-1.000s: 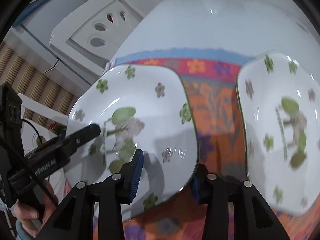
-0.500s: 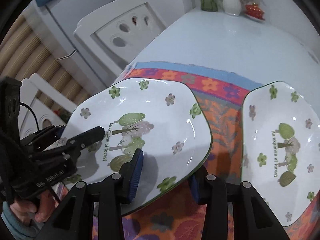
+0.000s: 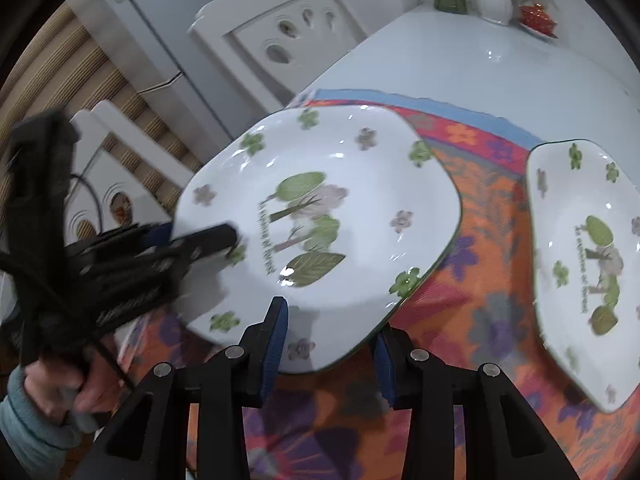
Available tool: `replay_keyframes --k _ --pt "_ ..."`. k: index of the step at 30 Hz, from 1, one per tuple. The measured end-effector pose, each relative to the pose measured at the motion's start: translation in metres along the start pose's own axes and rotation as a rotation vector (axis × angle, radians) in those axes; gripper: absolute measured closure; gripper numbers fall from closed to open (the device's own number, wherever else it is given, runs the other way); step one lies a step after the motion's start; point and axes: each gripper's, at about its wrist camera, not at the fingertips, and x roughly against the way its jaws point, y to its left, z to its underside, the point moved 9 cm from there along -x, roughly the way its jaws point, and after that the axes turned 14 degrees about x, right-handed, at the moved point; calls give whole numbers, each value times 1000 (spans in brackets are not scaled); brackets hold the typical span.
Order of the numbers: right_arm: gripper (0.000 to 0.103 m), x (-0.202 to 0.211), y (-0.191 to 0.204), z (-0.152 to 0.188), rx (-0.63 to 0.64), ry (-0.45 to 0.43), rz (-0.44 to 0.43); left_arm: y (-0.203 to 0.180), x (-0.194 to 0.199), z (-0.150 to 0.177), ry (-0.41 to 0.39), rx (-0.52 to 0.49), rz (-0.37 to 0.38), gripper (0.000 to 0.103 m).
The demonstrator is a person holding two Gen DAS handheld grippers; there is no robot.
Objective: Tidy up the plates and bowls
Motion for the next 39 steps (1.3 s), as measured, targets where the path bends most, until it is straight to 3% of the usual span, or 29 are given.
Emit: replay_keyframes --k 5,6,7,11,17,21,24,27,32,39 --pt "56 5 5 17 -64 27 -103 3 -1 -6 -11 -10 -3 71" --pt "49 8 0 21 -82 38 -106 2 -2 -8 -16 -29 -13 71" --pt "48 12 -10 24 -104 44 -87 1 -3 -8 -13 -34 -15 71" --pt "48 17 -35 13 -122 26 -20 1 -9 -10 0 -18 -6 71" --pt "48 -5 -57 -34 -81 24 105 2 -9 -11 4 -12 3 71" --pt "49 -27 -58 -49 -49 47 71 3 -12 -15 8 22 22 71" --pt "50 -31 -54 -52 -2 39 95 3 -13 -16 3 35 14 69" --pt "55 -25 -52 -45 3 40 80 2 -9 -16 -10 52 8 69" --pt "55 -7 -49 -33 -31 29 85 -6 7 -12 -33 51 -3 69" --pt "55 28 -30 -23 -82 22 89 -12 50 -12 -70 128 15 69"
